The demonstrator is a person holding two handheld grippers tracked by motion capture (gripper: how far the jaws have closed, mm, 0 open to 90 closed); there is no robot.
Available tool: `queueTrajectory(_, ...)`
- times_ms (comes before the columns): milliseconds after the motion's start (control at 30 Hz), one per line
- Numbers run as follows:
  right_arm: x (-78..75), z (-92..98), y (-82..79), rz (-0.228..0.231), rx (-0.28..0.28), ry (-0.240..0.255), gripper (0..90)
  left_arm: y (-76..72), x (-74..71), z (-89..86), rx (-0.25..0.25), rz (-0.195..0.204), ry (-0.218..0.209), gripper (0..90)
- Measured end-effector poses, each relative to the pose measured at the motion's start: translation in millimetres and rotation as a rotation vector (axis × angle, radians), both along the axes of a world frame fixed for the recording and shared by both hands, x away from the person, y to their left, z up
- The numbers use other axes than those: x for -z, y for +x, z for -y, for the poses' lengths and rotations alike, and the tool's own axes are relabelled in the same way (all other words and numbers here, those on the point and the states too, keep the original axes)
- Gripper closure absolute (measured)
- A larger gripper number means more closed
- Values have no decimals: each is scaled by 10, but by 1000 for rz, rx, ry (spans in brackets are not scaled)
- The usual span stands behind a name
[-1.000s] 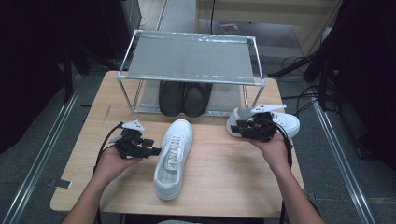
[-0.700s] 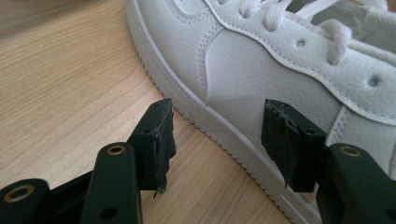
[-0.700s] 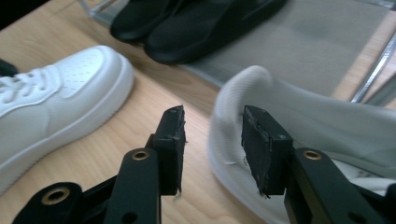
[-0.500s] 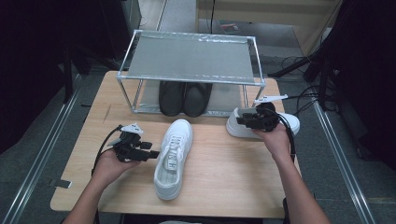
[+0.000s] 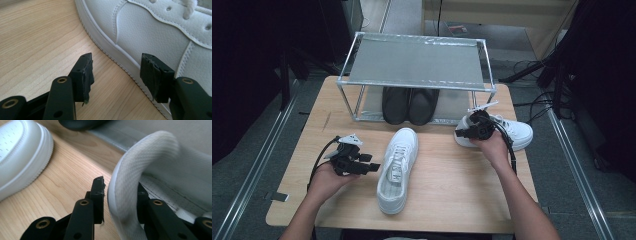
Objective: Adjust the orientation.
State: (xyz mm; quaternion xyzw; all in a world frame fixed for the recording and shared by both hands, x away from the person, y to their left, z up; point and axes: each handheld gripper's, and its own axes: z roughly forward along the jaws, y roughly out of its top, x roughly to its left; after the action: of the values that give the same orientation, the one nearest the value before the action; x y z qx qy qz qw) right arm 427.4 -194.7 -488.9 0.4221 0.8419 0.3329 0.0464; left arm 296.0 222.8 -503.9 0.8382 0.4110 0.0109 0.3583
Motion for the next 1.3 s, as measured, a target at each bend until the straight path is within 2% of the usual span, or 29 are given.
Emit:
queueTrajectory(100, 18, -15, -1, -10, 10, -4, 750, -4, 8, -5, 0, -4, 2, 440)
queueTrajectory(233, 39, -1, 15, -29, 28, 22, 750, -7, 18, 0, 0, -9, 3, 438)
queueTrajectory(500, 27, -18, -1, -7, 19, -3, 772, -9, 15, -11, 2, -6, 4, 435)
queueTrajectory(533, 20, -25, -9, 9, 8, -20, 776, -11, 14, -21, 2, -5, 0, 434)
queueTrajectory(633, 13, -5, -2, 2, 1, -9, 781, -12, 10, -42, -2, -2, -1, 434)
queueTrajectory(800, -15, -12, -28, -2, -7, -27, 788, -9, 12, -43, -3, -4, -4, 434)
queueTrajectory(967, -53, 25, -61, -7, -27, -19, 791, -7, 11, -42, -4, -3, -4, 434)
queueTrajectory(1133, -84, -5, -123, -2, -49, -64, 793, -4, 8, -42, -4, -3, 0, 435)
queueTrajectory(1300, -97, -13, -153, 3, -64, -76, 793, 1, 13, -30, -3, -3, 3, 435)
